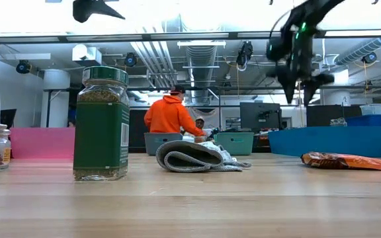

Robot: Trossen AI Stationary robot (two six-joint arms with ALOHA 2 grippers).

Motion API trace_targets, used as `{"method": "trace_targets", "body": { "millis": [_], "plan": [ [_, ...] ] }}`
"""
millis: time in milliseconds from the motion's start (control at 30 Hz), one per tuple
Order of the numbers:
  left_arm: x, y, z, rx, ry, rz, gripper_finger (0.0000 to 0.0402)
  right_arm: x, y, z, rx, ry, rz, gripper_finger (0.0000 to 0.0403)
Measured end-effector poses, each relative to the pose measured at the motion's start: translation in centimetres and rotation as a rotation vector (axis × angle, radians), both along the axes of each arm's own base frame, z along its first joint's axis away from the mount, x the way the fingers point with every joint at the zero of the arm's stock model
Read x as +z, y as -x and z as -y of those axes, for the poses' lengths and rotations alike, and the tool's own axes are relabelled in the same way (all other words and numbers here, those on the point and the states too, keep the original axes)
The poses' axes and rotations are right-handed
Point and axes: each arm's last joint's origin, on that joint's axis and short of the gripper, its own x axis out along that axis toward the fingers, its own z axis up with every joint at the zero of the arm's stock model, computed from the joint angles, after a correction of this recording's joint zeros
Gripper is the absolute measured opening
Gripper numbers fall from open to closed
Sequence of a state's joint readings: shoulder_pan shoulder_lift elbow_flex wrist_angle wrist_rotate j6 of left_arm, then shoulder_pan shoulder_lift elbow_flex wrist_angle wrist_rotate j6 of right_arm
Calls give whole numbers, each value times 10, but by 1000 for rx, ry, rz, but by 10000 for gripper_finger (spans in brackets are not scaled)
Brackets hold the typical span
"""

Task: Sort spices by type
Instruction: Put the top orange seasoning pack into the green bin

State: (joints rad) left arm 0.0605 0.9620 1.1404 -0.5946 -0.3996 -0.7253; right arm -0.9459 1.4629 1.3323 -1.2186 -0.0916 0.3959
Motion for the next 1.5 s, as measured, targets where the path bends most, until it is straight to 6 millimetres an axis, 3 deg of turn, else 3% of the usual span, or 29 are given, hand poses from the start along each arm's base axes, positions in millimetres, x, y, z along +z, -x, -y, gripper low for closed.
{"method": "trace_targets", "body": {
  "millis": [300,467,633,933,1167,1300,1500],
  "plan": [
    [-9,6,5,-205,16,-232,288,59,-14,-85,64,124,204,216],
    [-8,-4,8,-378,-20,-295,288,73,-20,-125,96,163,263,206],
    [-19,-20,11,-605,-121,-473,288,78,-34,-152,178,212,318,194],
    [-53,-43,11,-931,-225,-786,288,73,-58,-183,262,172,357,168],
    [-98,-62,4,-1116,-281,-980,287,61,-73,-191,281,190,295,142],
    [-126,-66,-6,-1181,-269,-1071,277,53,-81,-194,301,182,264,128],
    [-148,-68,-21,-1192,-279,-1088,254,49,-86,-199,315,196,241,112]
  ]
}}
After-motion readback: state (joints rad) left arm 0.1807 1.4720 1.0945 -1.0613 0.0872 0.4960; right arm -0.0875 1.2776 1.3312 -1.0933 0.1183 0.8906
